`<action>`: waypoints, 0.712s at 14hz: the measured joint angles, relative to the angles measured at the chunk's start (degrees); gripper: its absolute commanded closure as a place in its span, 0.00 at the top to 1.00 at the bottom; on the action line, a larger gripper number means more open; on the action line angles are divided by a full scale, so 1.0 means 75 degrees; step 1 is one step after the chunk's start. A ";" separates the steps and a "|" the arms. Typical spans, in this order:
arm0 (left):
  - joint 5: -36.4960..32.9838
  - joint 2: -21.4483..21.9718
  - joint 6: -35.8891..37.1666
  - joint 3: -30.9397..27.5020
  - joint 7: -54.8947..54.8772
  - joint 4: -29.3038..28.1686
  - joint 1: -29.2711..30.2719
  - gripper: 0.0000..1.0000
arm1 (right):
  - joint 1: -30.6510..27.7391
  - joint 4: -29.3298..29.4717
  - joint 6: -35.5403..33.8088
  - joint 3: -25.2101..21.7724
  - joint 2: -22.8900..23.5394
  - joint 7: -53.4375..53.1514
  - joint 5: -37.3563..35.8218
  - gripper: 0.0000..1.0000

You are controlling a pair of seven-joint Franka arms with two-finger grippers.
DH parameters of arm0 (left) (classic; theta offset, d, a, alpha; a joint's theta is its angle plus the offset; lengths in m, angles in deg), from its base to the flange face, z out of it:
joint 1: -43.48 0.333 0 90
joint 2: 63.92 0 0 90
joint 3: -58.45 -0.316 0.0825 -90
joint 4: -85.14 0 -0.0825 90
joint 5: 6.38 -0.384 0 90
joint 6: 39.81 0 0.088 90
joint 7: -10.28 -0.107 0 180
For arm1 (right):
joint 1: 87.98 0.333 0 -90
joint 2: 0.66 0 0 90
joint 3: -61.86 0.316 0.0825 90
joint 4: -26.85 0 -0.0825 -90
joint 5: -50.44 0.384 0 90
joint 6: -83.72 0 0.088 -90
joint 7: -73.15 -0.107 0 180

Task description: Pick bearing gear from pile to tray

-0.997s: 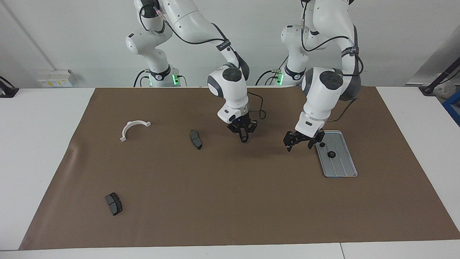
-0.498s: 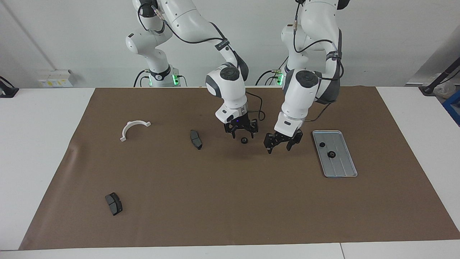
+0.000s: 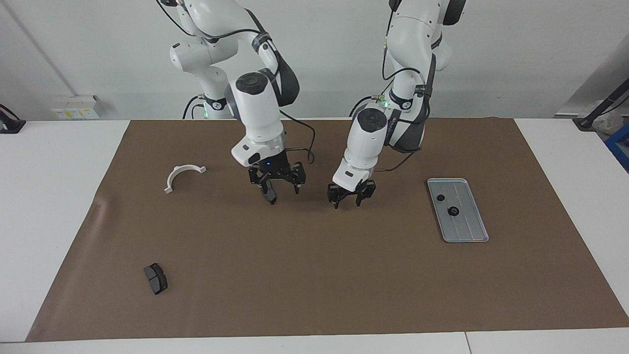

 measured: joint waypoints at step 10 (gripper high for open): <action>-0.0014 -0.0008 0.0080 -0.0021 0.0001 -0.0627 -0.0480 0.58 | -0.2812 0.0080 -0.2057 -0.0029 -0.1445 0.2601 -0.0027 1.00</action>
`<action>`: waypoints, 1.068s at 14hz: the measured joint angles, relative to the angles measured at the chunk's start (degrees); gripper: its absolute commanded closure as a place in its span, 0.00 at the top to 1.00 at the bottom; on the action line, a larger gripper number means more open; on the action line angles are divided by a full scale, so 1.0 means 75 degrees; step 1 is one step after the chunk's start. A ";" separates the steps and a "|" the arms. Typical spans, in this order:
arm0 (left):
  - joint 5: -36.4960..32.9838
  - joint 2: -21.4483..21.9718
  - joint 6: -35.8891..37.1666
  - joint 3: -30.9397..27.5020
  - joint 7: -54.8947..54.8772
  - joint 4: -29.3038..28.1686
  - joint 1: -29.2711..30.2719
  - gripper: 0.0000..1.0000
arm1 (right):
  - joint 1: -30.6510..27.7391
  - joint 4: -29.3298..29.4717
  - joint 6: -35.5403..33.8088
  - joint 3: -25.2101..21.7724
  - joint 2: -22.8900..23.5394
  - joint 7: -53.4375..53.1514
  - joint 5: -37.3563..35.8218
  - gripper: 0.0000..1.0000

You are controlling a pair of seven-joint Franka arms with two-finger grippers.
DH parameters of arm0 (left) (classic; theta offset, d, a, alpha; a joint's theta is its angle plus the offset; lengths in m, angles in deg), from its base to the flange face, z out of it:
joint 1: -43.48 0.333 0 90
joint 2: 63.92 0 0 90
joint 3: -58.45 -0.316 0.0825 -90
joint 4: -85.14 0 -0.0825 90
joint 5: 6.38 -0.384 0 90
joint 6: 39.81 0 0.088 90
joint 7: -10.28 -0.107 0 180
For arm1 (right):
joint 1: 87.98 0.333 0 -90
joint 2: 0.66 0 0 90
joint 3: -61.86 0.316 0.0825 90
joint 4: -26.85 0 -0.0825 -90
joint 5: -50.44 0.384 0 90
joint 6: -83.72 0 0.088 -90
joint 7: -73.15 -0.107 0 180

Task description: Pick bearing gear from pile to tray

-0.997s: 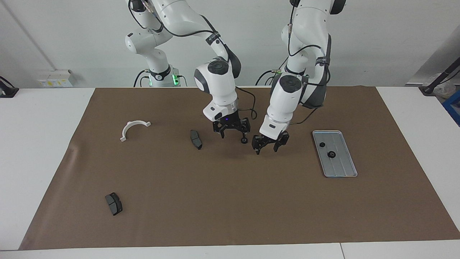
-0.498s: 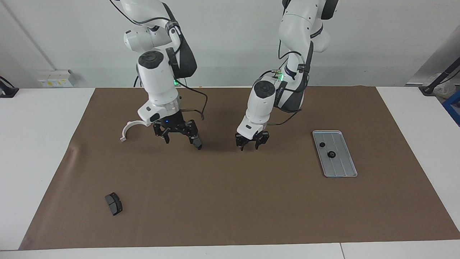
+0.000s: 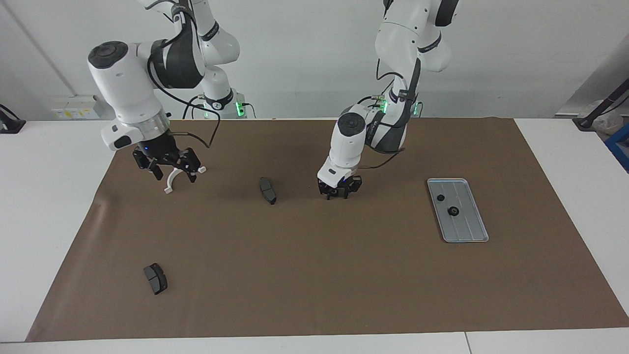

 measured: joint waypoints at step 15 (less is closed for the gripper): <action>0.0003 0.0100 0.0355 -0.0142 0.0127 0.0062 -0.0147 0.02 | -0.0315 0.1560 -0.3091 0.0016 -0.0689 0.0616 -0.0326 1.00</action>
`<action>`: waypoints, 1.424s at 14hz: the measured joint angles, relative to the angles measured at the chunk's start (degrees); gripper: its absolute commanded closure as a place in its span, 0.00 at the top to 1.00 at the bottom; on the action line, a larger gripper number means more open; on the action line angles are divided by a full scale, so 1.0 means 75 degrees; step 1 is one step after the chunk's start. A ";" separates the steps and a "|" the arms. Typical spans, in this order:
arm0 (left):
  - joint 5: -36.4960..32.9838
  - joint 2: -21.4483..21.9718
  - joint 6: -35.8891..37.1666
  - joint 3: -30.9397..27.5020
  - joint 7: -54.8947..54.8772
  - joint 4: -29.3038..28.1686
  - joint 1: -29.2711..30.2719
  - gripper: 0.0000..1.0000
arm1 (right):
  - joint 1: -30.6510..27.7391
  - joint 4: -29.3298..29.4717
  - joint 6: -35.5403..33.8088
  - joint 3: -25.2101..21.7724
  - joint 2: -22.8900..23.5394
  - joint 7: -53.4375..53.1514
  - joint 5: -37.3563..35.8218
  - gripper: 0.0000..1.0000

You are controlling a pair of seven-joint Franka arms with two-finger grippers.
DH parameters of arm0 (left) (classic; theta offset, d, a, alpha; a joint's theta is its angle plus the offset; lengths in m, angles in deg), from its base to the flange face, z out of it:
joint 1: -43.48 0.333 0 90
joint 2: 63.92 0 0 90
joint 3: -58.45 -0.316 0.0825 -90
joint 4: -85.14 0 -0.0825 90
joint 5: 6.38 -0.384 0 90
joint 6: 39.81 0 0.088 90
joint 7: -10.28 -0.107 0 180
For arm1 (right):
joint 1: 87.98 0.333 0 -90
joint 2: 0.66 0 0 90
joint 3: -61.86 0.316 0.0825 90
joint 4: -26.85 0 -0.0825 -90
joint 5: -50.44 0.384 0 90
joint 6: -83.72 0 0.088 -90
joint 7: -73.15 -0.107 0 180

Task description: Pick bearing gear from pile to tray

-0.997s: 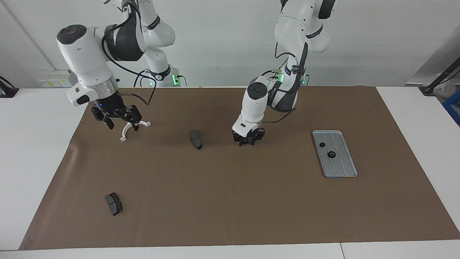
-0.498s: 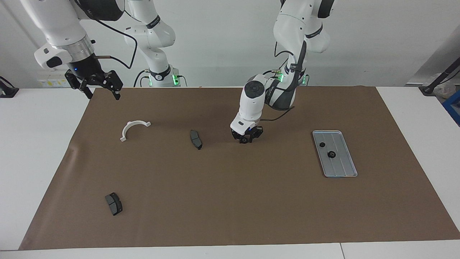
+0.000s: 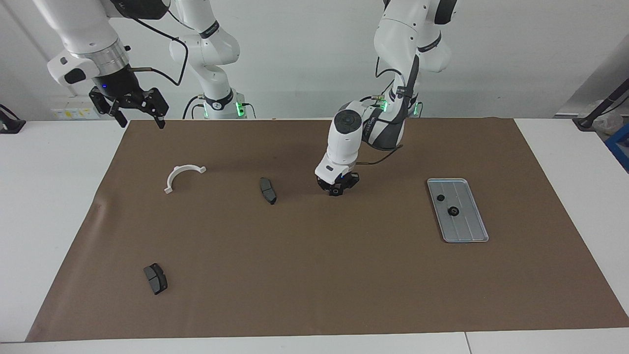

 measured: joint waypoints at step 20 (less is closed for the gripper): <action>0.0000 0.1406 0.1250 -0.0352 -0.6931 -0.0850 0.5095 1.00 | 0.0367 0.0097 0.0081 0.0087 0.0130 -0.0389 -0.0224 1.00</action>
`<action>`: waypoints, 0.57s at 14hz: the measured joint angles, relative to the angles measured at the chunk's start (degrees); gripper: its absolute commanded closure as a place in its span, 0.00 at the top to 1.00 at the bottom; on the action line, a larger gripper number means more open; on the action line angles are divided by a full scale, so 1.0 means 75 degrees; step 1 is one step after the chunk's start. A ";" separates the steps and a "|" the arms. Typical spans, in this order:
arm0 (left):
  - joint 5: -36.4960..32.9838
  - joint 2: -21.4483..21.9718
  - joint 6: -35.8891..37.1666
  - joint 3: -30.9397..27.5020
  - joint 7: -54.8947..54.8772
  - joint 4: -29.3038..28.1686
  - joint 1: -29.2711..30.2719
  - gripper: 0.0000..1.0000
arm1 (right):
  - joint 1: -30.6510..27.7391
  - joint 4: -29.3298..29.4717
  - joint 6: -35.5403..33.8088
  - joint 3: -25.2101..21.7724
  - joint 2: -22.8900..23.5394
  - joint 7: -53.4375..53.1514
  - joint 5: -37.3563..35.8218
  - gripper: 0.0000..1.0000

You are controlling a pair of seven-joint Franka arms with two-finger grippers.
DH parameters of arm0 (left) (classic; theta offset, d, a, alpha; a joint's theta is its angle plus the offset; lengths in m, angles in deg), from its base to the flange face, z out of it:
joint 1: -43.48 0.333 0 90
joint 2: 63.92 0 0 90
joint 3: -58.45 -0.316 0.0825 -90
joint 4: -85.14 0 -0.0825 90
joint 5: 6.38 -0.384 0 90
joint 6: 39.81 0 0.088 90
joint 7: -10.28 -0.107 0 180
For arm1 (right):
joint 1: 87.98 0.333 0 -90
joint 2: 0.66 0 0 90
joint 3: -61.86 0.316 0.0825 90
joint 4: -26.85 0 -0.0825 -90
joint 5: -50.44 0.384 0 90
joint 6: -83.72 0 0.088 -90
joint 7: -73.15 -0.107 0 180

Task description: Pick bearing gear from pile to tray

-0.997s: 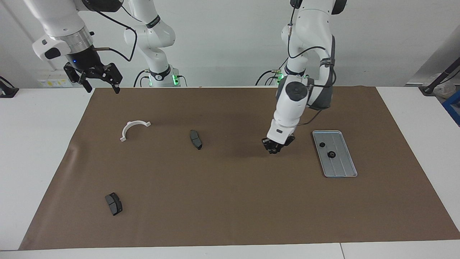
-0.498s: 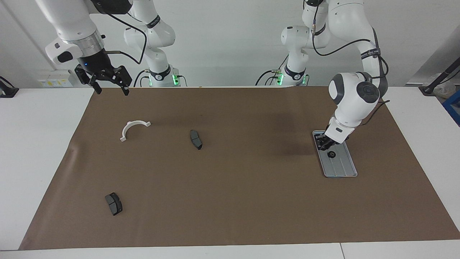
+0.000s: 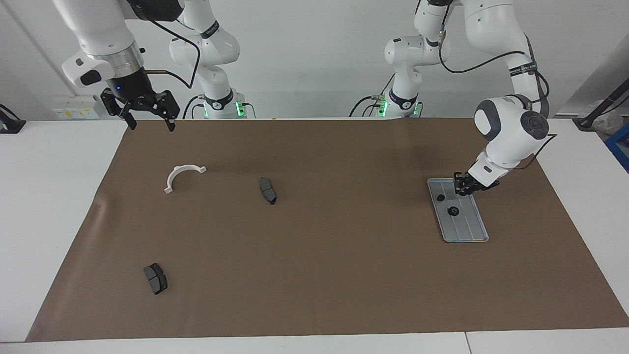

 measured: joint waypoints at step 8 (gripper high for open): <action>0.0001 0.0443 0.1383 0.0095 -0.0010 0.1403 -0.0023 1.00 | -0.0008 -0.0005 -0.0004 -0.0009 0.0001 -0.0096 0.0032 1.00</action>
